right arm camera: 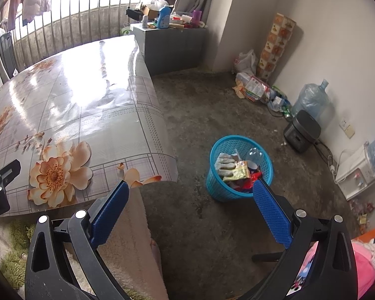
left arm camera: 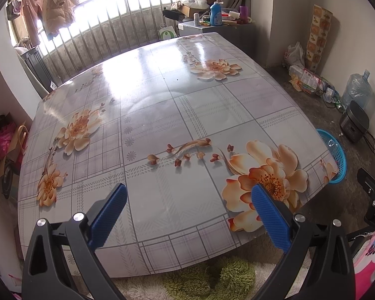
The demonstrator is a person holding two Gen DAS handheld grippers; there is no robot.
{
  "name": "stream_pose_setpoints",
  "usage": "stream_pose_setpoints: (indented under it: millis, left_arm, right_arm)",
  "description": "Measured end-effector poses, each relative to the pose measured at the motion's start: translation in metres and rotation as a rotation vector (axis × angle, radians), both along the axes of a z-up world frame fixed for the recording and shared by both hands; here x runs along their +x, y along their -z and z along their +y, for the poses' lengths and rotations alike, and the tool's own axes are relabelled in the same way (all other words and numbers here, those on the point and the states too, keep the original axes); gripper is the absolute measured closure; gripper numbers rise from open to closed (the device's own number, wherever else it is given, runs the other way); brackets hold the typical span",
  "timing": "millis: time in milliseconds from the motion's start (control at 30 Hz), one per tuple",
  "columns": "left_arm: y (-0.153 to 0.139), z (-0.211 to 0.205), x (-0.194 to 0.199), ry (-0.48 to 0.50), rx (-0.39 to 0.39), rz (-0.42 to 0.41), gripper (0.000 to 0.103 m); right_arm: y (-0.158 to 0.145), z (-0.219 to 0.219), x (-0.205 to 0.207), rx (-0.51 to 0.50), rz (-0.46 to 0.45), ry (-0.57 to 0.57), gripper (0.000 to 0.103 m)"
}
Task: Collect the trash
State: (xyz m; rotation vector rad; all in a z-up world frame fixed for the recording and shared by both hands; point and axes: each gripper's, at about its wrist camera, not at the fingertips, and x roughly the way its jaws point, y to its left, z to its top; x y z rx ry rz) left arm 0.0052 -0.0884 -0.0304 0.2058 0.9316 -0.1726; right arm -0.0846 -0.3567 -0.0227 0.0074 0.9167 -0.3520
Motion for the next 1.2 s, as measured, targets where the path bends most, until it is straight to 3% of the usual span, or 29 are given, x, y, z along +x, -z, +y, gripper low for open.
stream_pose_setpoints:
  millis: [1200]
  left_arm:
    - [0.0016, 0.0005, 0.0031, 0.015, 0.009, 0.001, 0.005]
  right_arm:
    - [-0.0003, 0.0003, -0.0015, 0.001, -0.001, 0.0, 0.008]
